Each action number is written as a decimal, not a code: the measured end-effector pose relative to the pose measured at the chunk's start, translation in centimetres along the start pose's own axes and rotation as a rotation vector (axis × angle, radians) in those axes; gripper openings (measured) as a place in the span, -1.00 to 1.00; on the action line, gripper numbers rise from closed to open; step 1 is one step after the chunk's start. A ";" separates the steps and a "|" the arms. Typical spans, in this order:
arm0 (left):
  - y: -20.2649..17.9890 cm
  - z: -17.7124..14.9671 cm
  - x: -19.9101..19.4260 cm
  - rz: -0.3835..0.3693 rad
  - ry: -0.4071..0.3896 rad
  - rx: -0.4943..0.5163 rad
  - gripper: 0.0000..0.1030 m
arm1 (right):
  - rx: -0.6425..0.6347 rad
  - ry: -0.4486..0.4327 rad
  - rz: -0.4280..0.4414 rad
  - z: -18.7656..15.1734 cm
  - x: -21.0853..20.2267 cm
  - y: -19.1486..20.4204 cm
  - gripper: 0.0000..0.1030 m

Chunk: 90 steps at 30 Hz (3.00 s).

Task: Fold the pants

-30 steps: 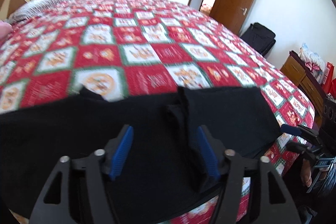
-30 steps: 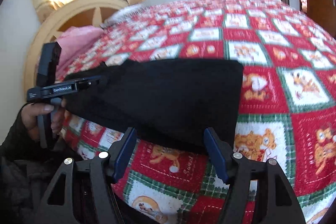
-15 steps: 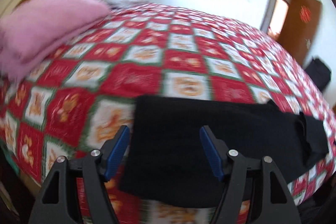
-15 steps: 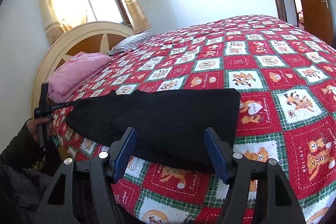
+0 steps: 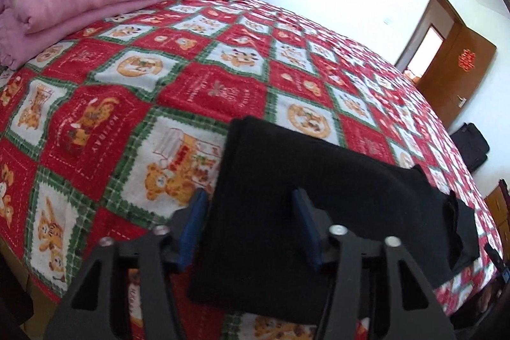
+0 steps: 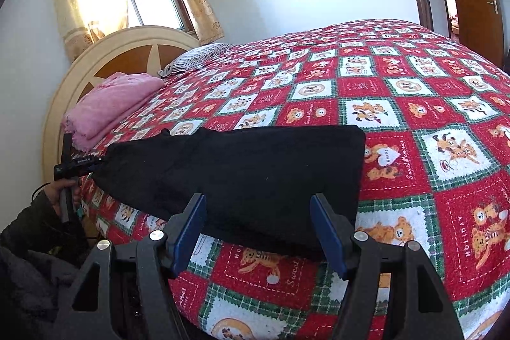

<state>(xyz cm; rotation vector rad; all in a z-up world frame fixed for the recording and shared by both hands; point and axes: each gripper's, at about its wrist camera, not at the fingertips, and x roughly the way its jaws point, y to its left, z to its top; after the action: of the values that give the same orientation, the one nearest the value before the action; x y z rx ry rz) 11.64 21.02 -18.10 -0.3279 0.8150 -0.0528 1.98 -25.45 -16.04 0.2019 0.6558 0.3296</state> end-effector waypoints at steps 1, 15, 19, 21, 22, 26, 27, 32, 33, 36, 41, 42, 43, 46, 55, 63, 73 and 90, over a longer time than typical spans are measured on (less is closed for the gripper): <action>-0.2 0.0 -0.1 0.004 0.001 0.011 -0.01 | -0.001 -0.001 0.000 0.0 0.0 0.0 0.33; 0.0 0.7 0.6 -0.029 -0.017 0.034 -0.19 | -0.044 0.022 -0.029 -0.4 0.6 0.7 0.33; 0.9 1.1 -1.1 -0.071 -0.026 -0.041 -0.72 | -0.047 0.017 -0.032 -0.4 0.5 0.8 0.33; 0.7 1.3 -1.8 -0.095 -0.031 -0.062 -0.72 | -0.043 0.008 -0.034 -0.4 0.4 0.7 0.33; 0.3 1.4 -2.2 -0.094 -0.032 -0.054 -0.72 | -0.039 0.005 -0.036 -0.3 0.3 0.6 0.33; -0.9 1.9 -3.7 -0.117 -0.055 -0.052 -0.73 | -0.028 -0.006 -0.046 -0.2 0.1 0.4 0.33; -1.2 2.1 -4.1 -0.143 -0.062 -0.063 -0.73 | -0.024 -0.009 -0.047 -0.2 0.0 0.3 0.33; -3.7 2.8 -6.3 -0.240 -0.082 -0.087 -0.73 | -0.014 -0.028 -0.055 0.0 -0.3 0.1 0.33; -4.3 2.9 -6.6 -0.264 -0.081 -0.093 -0.74 | -0.012 -0.033 -0.057 0.0 -0.4 0.0 0.33; -6.9 3.3 -7.4 -0.358 -0.073 -0.109 -0.75 | 0.003 -0.045 -0.066 0.2 -0.6 -0.3 0.33; -13.5 3.7 -8.1 -0.447 -0.056 -0.023 -0.75 | 0.040 -0.079 -0.094 0.5 -1.3 -1.2 0.33; -15.0 3.7 -8.2 -0.464 -0.052 -0.003 -0.75 | 0.049 -0.092 -0.105 0.6 -1.6 -1.4 0.33; -16.6 3.8 -8.3 -0.481 -0.048 0.025 -0.75 | 0.057 -0.101 -0.112 0.6 -1.8 -1.6 0.33; -20.7 3.9 -8.2 -0.516 -0.033 0.080 -0.75 | 0.087 -0.127 -0.138 0.8 -2.3 -2.3 0.33; -31.3 3.9 -6.3 -0.584 0.064 0.236 -0.75 | 0.175 -0.179 -0.206 1.1 -3.7 -4.6 0.34; -38.5 0.8 -2.3 -0.595 0.208 0.328 -0.75 | 0.278 -0.179 -0.259 1.1 -4.0 -7.1 0.35; -44.2 -5.4 3.4 -0.548 0.337 0.448 -0.74 | 0.329 -0.156 -0.273 1.0 -3.6 -8.4 0.35; -33.3 -2.9 -1.4 -0.400 0.020 0.425 0.38 | 0.368 -0.172 -0.107 1.4 -3.6 -7.6 0.44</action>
<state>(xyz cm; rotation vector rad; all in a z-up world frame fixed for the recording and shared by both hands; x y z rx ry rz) 11.26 -11.12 -8.72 -0.0835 0.7265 -0.5957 1.99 -33.94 -15.17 0.5391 0.5500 0.0845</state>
